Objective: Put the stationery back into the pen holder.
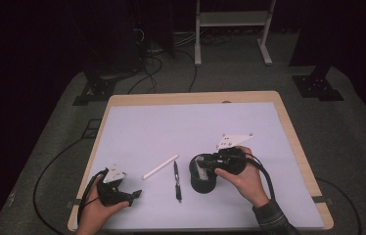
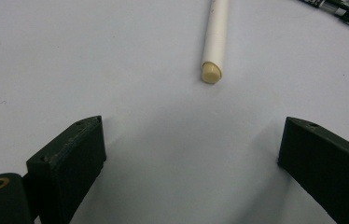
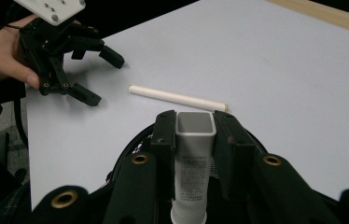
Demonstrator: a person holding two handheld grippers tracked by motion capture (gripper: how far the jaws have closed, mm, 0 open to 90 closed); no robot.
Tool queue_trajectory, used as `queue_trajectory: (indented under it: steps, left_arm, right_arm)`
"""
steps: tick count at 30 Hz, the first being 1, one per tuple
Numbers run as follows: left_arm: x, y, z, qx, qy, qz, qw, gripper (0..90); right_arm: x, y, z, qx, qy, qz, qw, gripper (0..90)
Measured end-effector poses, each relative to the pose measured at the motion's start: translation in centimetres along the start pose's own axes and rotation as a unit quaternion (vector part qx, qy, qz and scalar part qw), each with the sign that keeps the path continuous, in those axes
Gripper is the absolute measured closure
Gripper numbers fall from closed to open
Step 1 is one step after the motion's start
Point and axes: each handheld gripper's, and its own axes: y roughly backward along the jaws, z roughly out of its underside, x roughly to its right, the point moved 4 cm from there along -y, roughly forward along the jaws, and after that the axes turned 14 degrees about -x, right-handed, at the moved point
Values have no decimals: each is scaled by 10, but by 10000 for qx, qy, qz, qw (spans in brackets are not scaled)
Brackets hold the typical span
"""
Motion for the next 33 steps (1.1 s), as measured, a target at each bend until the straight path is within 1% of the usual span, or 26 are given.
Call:
queue_trajectory:
  steps: [13,23,33]
  left_arm:
    - [0,0,0,9,7,-1,10000,66]
    - [0,0,0,9,7,-3,10000,66]
    - [0,0,0,8,8,-1,10000,66]
  right_arm:
    - [-1,-9,5,-156,-19,-4,9999,701]
    - [-3,-17,5,-228,72,-25,9997,700]
    - [-5,-10,4,-132,73,-40,9999,694]
